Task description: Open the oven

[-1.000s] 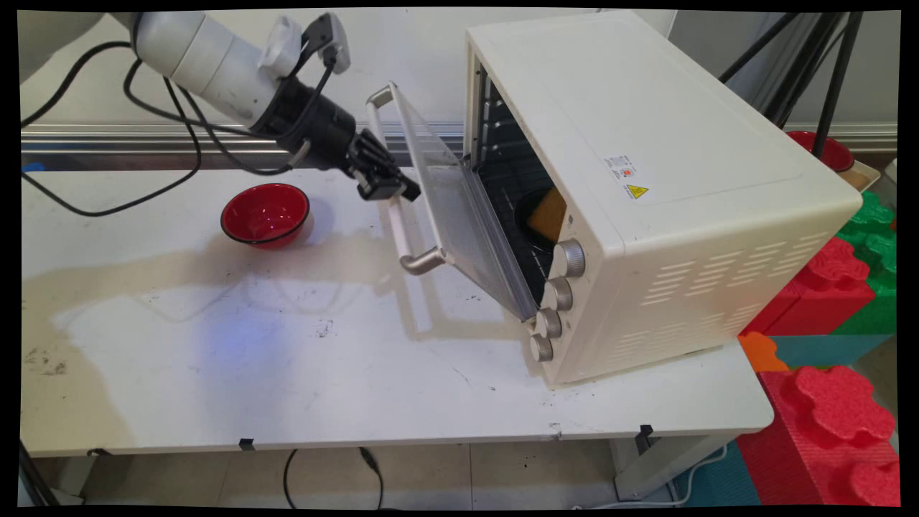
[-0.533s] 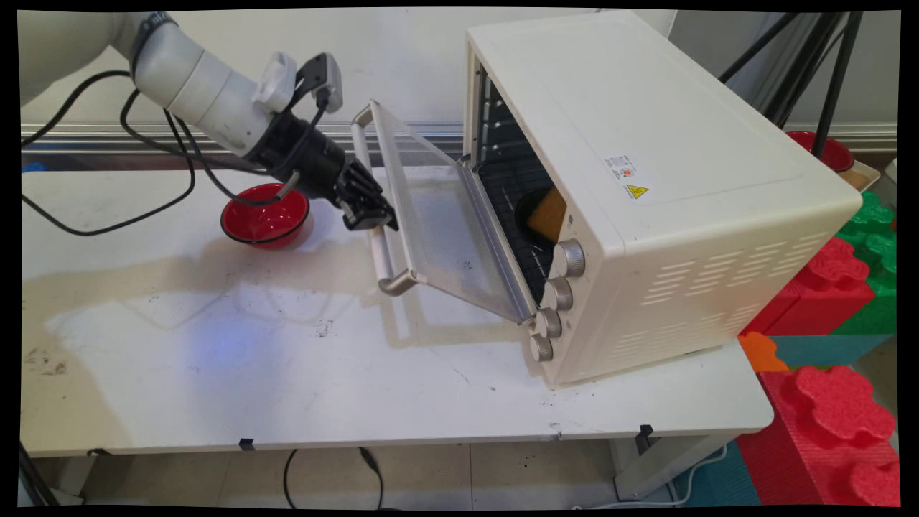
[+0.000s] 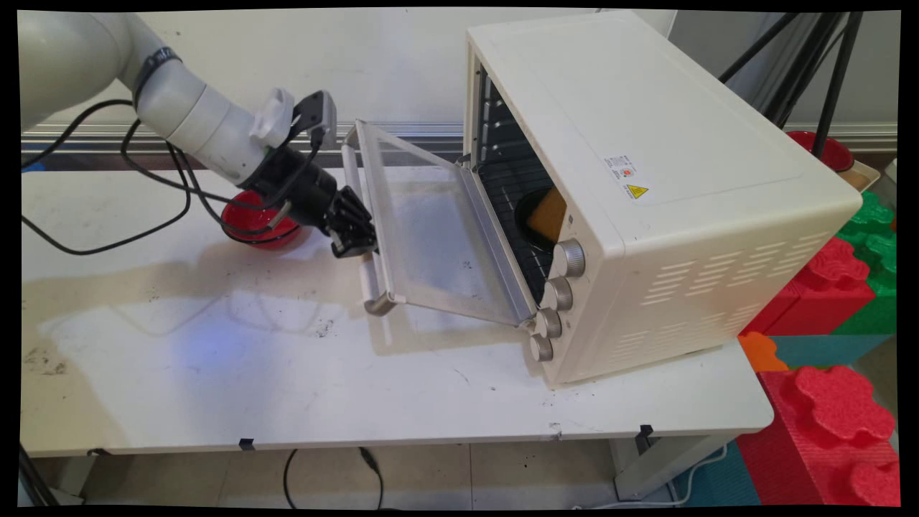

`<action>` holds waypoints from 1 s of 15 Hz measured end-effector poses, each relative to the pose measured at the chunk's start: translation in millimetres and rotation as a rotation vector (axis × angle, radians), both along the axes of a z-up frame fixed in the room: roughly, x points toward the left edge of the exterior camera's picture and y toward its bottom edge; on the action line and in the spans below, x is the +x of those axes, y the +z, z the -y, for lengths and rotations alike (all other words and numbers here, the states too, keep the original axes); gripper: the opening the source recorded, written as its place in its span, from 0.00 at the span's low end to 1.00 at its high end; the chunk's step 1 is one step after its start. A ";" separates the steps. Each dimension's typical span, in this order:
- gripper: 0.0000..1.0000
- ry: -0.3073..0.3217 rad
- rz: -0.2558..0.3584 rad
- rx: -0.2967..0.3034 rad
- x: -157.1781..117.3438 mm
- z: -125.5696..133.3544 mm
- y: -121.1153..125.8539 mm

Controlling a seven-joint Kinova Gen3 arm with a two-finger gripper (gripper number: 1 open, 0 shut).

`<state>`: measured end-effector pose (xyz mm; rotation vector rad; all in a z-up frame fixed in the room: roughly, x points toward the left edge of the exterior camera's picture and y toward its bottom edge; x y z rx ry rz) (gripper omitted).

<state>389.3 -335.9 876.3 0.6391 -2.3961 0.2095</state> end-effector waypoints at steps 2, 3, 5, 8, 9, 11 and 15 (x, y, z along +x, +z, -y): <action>0.00 -0.008 0.013 0.008 2.8 -3.2 -8.6; 0.00 -0.012 0.018 0.010 4.3 -4.7 -12.2; 0.00 -0.017 0.026 0.013 7.0 -7.3 -17.8; 0.00 -0.025 0.036 0.013 11.0 -10.7 -27.0; 0.00 -0.026 0.038 0.012 11.7 -11.3 -28.5; 0.00 -0.027 0.040 0.009 13.7 -12.6 -31.9; 0.00 -0.028 0.040 -0.003 17.5 -14.2 -37.8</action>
